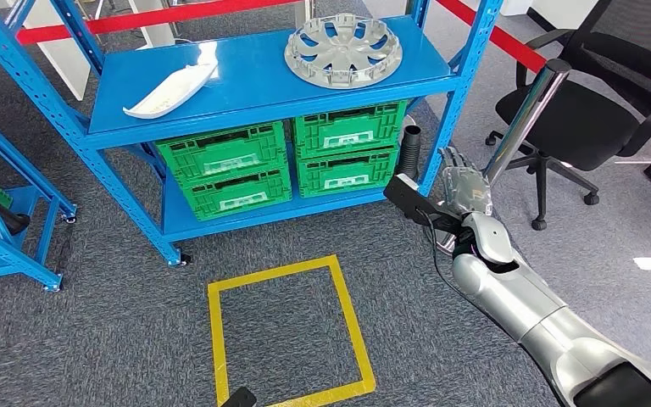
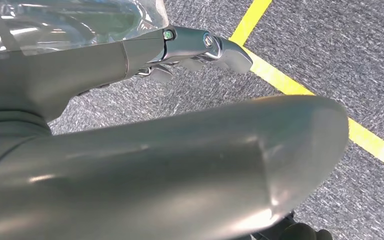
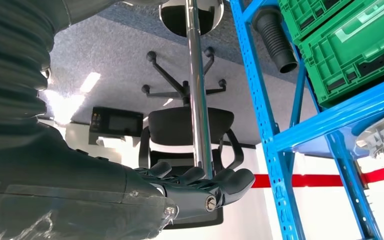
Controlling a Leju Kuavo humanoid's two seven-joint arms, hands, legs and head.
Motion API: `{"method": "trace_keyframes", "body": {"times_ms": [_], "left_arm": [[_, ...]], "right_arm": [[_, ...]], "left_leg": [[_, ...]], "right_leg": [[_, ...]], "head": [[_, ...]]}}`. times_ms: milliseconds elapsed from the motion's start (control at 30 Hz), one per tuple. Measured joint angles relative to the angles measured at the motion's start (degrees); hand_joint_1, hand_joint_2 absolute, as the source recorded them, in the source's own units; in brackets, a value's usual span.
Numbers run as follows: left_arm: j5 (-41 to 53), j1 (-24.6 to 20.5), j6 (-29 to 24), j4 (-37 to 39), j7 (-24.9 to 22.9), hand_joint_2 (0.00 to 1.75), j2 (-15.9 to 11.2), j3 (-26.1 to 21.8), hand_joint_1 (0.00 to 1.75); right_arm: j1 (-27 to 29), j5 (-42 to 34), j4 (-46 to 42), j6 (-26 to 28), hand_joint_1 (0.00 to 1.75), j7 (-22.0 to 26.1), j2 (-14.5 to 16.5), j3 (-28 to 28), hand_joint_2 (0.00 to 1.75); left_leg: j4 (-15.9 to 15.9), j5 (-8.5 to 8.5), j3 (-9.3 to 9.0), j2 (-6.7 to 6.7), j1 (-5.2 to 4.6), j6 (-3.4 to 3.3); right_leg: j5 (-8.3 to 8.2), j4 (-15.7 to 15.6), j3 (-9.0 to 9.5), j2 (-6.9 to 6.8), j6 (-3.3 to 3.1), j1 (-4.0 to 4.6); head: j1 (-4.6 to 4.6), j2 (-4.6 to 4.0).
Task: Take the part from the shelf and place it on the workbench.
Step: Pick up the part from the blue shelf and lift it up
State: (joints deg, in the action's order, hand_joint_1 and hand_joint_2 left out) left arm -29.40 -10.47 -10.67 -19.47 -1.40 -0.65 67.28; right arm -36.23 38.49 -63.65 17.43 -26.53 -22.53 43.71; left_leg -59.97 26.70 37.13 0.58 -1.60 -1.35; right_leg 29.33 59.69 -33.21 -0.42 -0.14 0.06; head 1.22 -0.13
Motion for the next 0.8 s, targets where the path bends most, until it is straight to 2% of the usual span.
{"method": "trace_keyframes", "body": {"times_ms": [100, 200, 267, 333, 367, 400, 433, 467, 500, 533, 567, 633, 700, 733, 800], "left_arm": [[0.03, 0.0, -0.01, -0.02, -0.01, 0.0, -0.01, 0.0, 0.0], [0.09, -0.02, -0.07, -0.09, -0.01, 0.0, 0.06, 0.0, 0.0], [0.11, -0.17, -0.09, -0.13, 0.0, 0.0, 0.17, -0.01, 0.0], [0.11, -0.19, -0.1, -0.13, -0.02, 0.0, 0.27, -0.01, 0.0], [0.11, -0.1, -0.1, -0.13, -0.04, 0.0, 0.3, -0.01, 0.0], [0.11, -0.02, -0.11, -0.13, -0.07, 0.0, 0.31, -0.01, 0.0], [0.11, 0.03, -0.11, -0.14, -0.08, 0.0, 0.32, -0.01, 0.0], [0.11, 0.05, -0.13, -0.14, -0.09, 0.0, 0.33, -0.01, 0.0], [0.1, 0.02, -0.14, -0.14, -0.09, 0.0, 0.33, -0.01, 0.0], [0.1, -0.02, -0.16, -0.14, -0.09, 0.0, 0.33, -0.01, 0.0], [0.11, -0.03, -0.15, -0.15, -0.1, 0.0, 0.33, 0.0, 0.0], [0.11, 0.07, -0.15, -0.17, -0.12, 0.0, 0.36, 0.0, 0.0], [0.11, 0.16, -0.16, -0.2, -0.11, 0.0, 0.37, -0.01, 0.0], [0.11, 0.13, -0.16, -0.2, -0.11, 0.0, 0.38, -0.02, 0.0], [0.11, 0.1, -0.17, -0.2, -0.11, 0.0, 0.39, -0.02, 0.0]], "right_arm": [[0.01, 0.01, 0.0, -0.04, 0.0, 0.0, 0.0, 0.01, 1.75], [-0.09, 0.18, -0.07, -0.17, 0.0, -0.02, -0.09, -0.04, 1.75], [-0.35, 0.27, -0.14, -0.27, 0.0, -0.02, -0.23, -0.08, 1.75], [-0.32, 0.28, -0.15, -0.39, 0.0, -0.03, -0.37, -0.05, 1.75], [-0.17, 0.28, -0.15, -0.43, 0.0, -0.04, -0.39, -0.03, 1.75], [-0.05, 0.28, -0.15, -0.46, 0.0, -0.05, -0.4, -0.02, 1.75], [0.0, 0.28, -0.15, -0.48, 0.0, -0.07, -0.42, -0.02, 1.75], [0.0, 0.28, -0.15, -0.49, 0.0, -0.07, -0.43, -0.04, 1.75], [0.0, 0.28, -0.14, -0.5, 0.0, -0.07, -0.44, -0.03, 1.75], [0.0, 0.28, -0.12, -0.54, 0.0, -0.07, -0.48, -0.01, 1.75], [0.09, 0.28, -0.12, -0.59, 0.0, -0.1, -0.51, 0.0, 1.75], [0.27, 0.28, -0.14, -0.66, 0.0, -0.18, -0.58, -0.01, 1.75], [0.32, 0.28, -0.23, -0.66, 0.0, -0.22, -0.58, -0.04, 1.75], [0.23, 0.28, -0.27, -0.67, 0.0, -0.22, -0.58, -0.03, 1.75], [0.16, 0.28, -0.31, -0.69, 0.0, -0.21, -0.56, 0.02, 1.75]], "left_leg": [[0.28, 0.21, -0.14, 0.04, -0.11, -0.43], [1.66, 0.16, -1.7, 0.12, 0.45, -0.95], [2.15, 0.21, -2.67, 0.12, 0.86, -1.1], [2.17, 0.53, -3.03, 0.15, 1.13, -0.99], [2.13, 0.74, -3.23, 0.18, 1.3, -0.79], [2.05, 1.01, -3.47, 0.23, 1.55, -0.5], [1.88, 1.37, -3.78, 0.28, 1.86, -0.11], [1.6, 1.85, -4.12, 0.34, 2.2, 0.34], [1.31, 2.3, -4.34, 0.43, 2.46, 0.83], [1.01, 2.66, -4.35, 0.49, 2.61, 1.32], [0.8, 2.96, -4.26, 0.55, 2.65, 1.78], [0.66, 3.27, -4.17, 0.59, 2.61, 2.56], [-0.22, 3.6, -4.06, 0.43, 2.68, 3.07], [-2.02, 4.11, -3.25, 0.31, 2.7, 3.23], [-8.74, 6.25, 0.39, 0.14, 2.7, 3.38]], "right_leg": [[-0.27, -0.04, 0.22, -0.03, 0.39, -0.11], [-0.28, 1.43, 0.24, 0.02, 1.11, -0.03], [2.2, 5.64, -1.84, 0.16, 1.58, -0.18], [4.87, 11.9, -5.74, 0.22, 2.19, -0.6], [5.12, 13.68, -7.19, 0.22, 2.51, -0.85], [4.2, 13.56, -7.75, 0.21, 2.8, -1.1], [2.09, 11.25, -7.2, 0.21, 3.12, -1.36], [-0.54, 7.56, -5.98, 0.24, 3.49, -1.65], [-2.25, 4.26, -4.79, 0.46, 3.79, -1.71], [-3.06, 1.77, -3.94, 0.61, 3.52, -1.67], [-3.23, 0.62, -3.63, 0.76, 2.95, -1.57], [-2.68, 0.55, -3.68, 0.72, 1.19, -1.33], [-2.61, 0.46, -3.1, 0.59, 0.3, -1.38], [-2.42, 0.35, -2.61, 0.54, -0.07, -1.38], [-1.79, 0.19, -1.7, 0.41, -0.68, -1.18]], "head": [[0.0, 0.0], [0.16, 0.0], [0.49, 0.0], [0.73, 0.0], [0.78, 0.0], [0.84, 0.0], [0.86, 0.0], [0.9, 0.0], [0.96, 0.0], [1.1, 0.0], [1.22, 0.0], [1.32, 0.0], [1.15, 0.0], [1.03, 0.0], [0.79, 0.0]]}}
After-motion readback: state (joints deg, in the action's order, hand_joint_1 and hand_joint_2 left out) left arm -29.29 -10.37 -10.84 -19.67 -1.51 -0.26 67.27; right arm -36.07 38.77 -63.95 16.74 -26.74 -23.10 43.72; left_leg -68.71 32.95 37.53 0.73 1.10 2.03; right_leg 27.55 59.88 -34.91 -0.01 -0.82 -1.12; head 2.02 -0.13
